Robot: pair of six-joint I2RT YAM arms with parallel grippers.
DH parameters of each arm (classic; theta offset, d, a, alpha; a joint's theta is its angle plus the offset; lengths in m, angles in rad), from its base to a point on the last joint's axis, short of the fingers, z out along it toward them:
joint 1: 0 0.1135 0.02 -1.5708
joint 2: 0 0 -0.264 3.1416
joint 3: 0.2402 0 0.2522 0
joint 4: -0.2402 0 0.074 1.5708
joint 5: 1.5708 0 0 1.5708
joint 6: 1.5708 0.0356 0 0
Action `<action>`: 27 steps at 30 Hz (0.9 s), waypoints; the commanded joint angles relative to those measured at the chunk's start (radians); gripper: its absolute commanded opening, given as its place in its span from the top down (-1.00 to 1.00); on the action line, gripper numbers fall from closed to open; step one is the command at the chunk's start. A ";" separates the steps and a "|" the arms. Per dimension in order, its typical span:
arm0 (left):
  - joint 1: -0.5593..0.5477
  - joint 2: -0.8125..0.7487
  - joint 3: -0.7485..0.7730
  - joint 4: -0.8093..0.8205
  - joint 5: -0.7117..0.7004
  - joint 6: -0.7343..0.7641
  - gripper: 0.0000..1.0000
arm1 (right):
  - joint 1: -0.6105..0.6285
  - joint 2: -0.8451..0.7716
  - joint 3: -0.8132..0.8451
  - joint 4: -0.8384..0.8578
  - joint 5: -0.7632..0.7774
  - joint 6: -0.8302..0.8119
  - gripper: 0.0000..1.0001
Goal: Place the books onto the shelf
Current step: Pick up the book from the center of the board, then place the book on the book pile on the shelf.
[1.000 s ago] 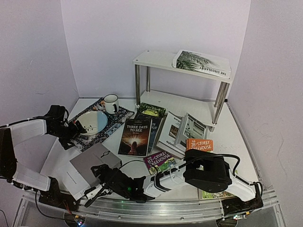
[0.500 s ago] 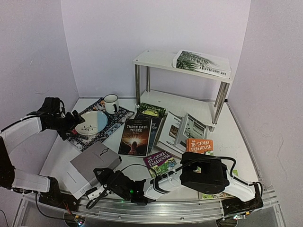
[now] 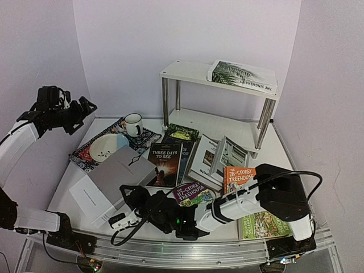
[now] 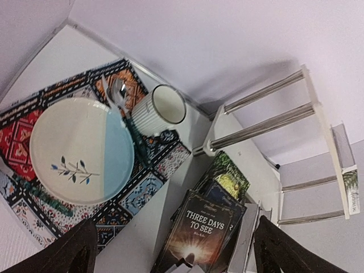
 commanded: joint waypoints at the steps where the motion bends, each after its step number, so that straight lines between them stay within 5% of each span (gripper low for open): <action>1: 0.005 -0.026 0.123 0.010 0.026 0.044 -0.93 | 0.004 -0.155 -0.050 0.117 0.076 -0.074 0.40; 17: 0.005 -0.104 0.421 0.007 -0.101 0.158 -0.94 | -0.080 -0.469 -0.121 0.112 0.155 -0.308 0.46; 27: 0.005 -0.053 0.352 0.103 0.253 0.126 -0.95 | -0.185 -0.562 -0.063 -0.294 0.321 -0.083 0.41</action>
